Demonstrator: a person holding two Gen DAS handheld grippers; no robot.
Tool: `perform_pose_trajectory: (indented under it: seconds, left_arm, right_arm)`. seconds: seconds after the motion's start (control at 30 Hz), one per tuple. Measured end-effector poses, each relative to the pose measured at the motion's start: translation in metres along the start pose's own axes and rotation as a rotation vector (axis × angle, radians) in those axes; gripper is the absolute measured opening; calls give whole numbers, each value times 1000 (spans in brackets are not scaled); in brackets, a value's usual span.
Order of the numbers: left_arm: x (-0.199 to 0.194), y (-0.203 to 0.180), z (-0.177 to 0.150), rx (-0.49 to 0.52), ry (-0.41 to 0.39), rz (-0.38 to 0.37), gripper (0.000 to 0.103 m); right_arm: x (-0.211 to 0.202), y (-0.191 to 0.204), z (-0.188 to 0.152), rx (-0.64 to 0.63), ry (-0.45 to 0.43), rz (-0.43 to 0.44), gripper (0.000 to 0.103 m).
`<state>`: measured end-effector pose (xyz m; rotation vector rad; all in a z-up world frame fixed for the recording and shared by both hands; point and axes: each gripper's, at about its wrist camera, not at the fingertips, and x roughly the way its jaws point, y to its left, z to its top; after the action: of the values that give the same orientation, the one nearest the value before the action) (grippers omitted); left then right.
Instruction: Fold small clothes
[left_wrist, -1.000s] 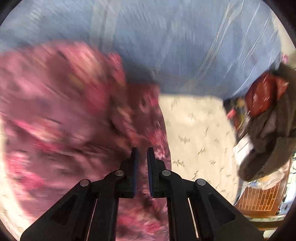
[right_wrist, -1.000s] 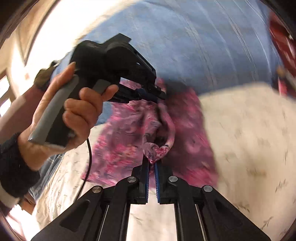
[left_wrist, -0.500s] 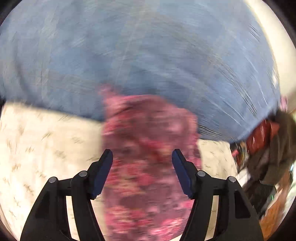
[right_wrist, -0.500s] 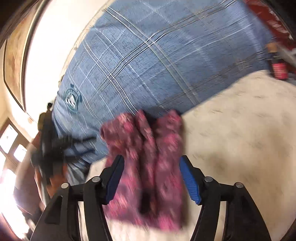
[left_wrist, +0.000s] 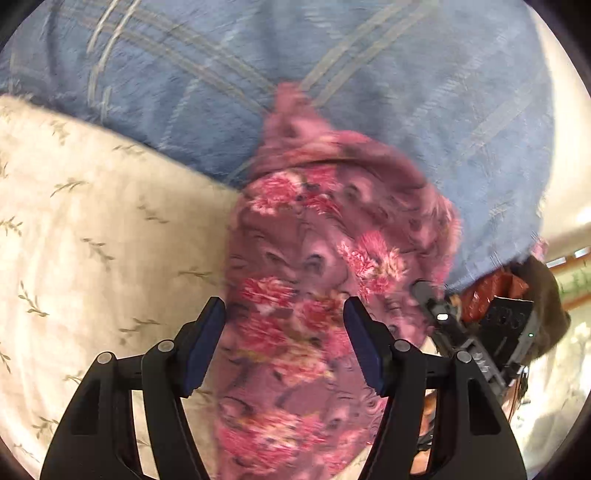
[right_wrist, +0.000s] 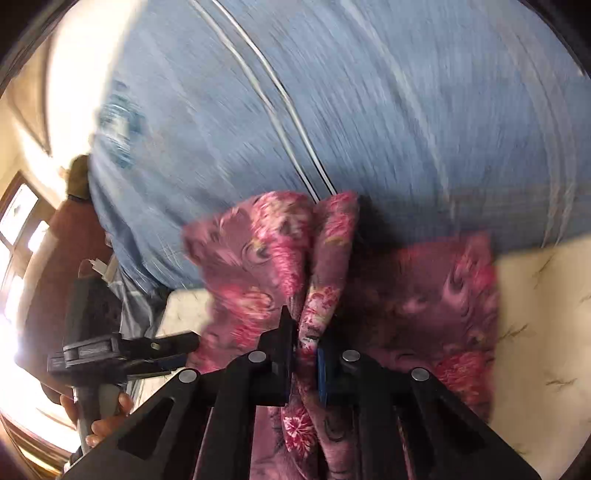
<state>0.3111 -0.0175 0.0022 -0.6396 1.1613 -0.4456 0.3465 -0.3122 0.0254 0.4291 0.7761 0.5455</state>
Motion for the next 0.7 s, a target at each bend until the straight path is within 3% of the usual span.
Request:
perform_pose_trajectory:
  seconds: [0.07,0.13,0.2,0.23,0.33,0.37,0.4,0.43,0.53,0.57,0.63,0.7]
  left_arm:
    - [-2,-10,-6,44,-14,5,71]
    - [9,-14,-12,65,-8,78,73]
    - [26,-13,-18,59,46,114,73]
    - [30,-10,-21,41,71,121,73]
    - [17,-6,-30,41,72,84,73]
    - [12,-7,-36,46,79,62,73]
    - [8,-4,-41,55,85,43,73]
    - [3,-4,-48,63,85,38,73]
    - [-8,1,-76,66,91,2,81]
    - [-7,4,-81,55,94,2,81]
    - [-10,3,-88,34,67,21,80]
    - [-18,-7,-89,10,69,-19,65]
  right_arm:
    - [-21,-11,-1,44,-57,-11,9]
    - [-16,-36,-4,106,-35,-90,9]
    - [-2,-71,-17,201,45,-193,10]
    - [1,-84,-23,252,68,-205,13]
    - [-31,-94,-33,395,-26,-51,24]
    - [-40,-93,-37,403,-25,-8,34]
    - [-48,-91,-43,398,-9,33,49]
    - [-56,-88,-53,377,15,55,55]
    - [-65,-73,-84,307,88,57,58]
    - [-63,-68,-96,275,117,48,58]
    - [-68,-54,-101,152,113,-67,32]
    - [-82,-39,-97,86,74,-82,6]
